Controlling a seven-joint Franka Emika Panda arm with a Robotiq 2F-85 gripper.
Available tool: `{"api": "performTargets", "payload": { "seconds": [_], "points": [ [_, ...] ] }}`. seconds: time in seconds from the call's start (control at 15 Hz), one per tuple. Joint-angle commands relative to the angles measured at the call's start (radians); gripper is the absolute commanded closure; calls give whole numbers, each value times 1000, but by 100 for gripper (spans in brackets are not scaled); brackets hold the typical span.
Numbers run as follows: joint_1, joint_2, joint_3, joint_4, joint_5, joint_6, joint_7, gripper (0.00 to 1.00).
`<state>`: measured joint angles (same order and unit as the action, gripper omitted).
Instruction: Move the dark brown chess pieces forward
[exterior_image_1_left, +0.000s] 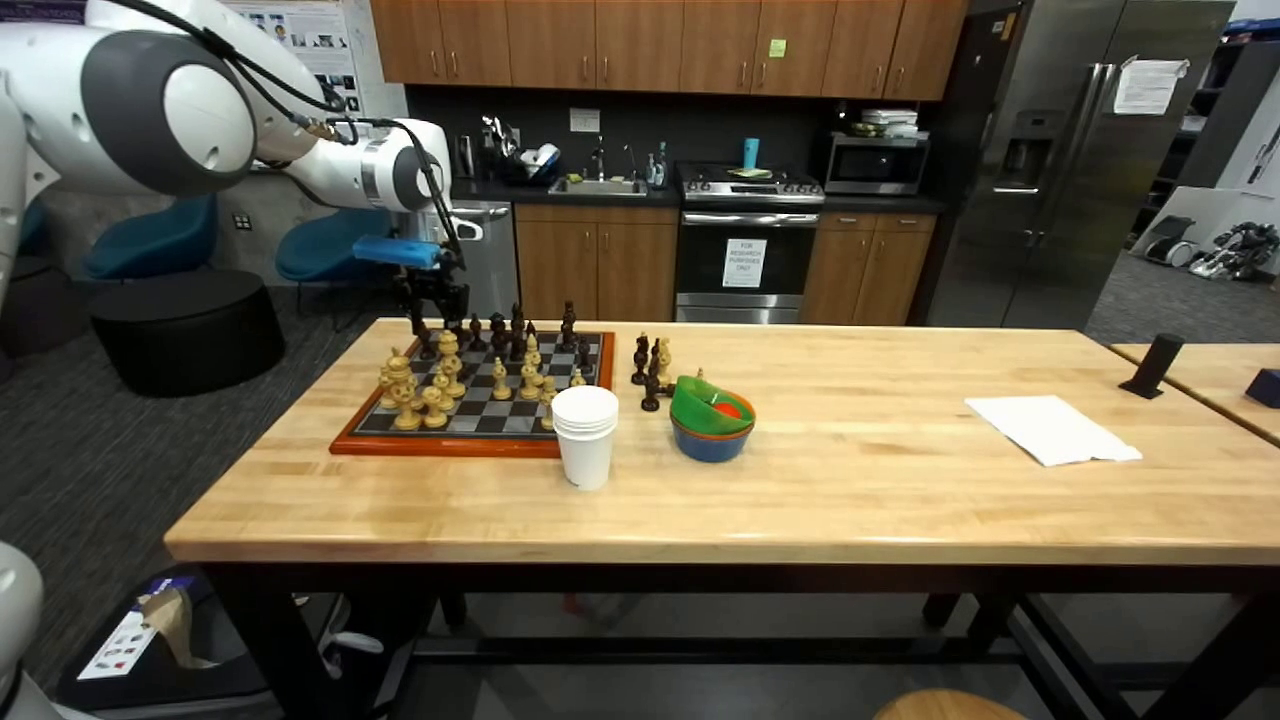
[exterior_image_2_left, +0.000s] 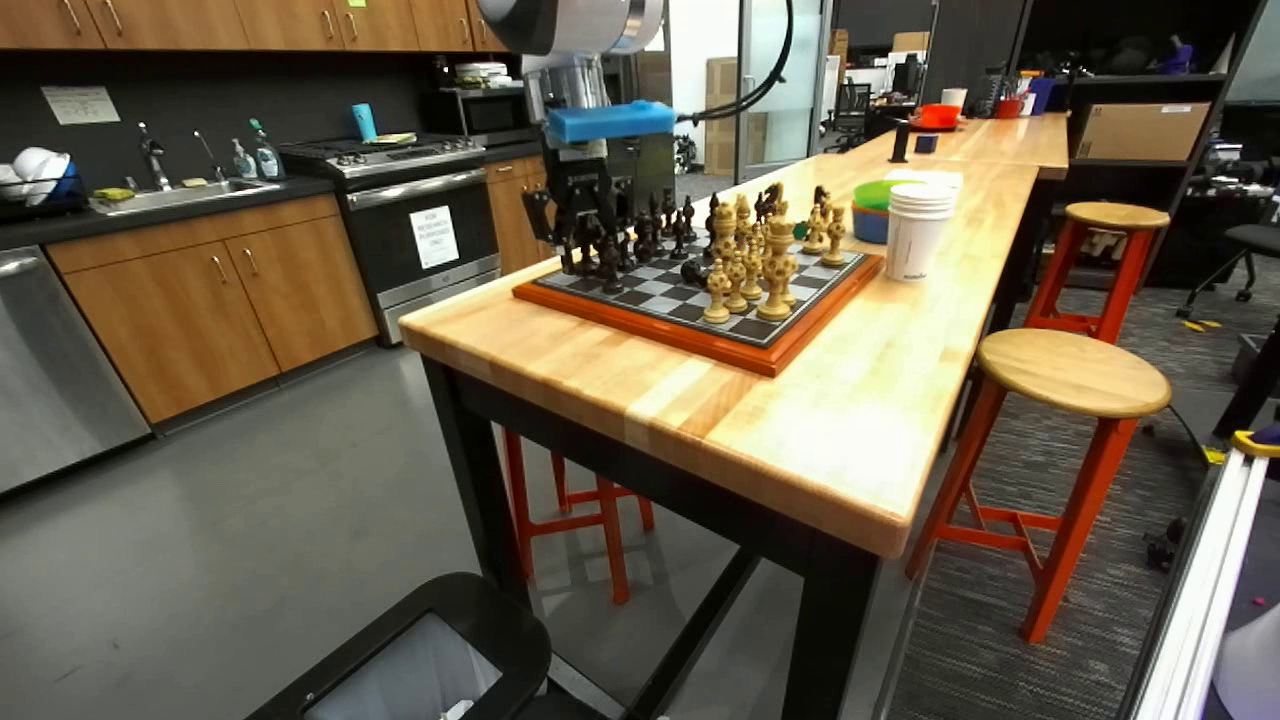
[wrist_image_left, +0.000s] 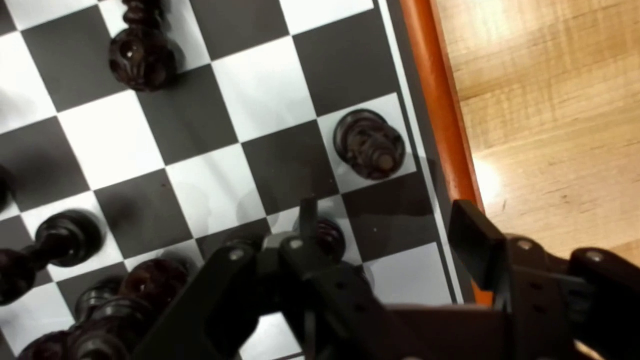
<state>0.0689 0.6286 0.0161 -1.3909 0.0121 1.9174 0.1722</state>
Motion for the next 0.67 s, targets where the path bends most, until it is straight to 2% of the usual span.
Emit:
{"api": "performTargets", "payload": {
  "seconds": [0.0,0.07,0.13,0.27,0.6],
  "points": [
    [8,15,-16,36,-25,-25,1,43],
    [8,15,-18,36,-28,-27,1,39],
    [8,13,-19,33,-30,-27,2,44],
    [5,7,-21,22,-27,-21,1,40],
    [5,-2,-26,7,-27,-13,5,38]
  ]
}}
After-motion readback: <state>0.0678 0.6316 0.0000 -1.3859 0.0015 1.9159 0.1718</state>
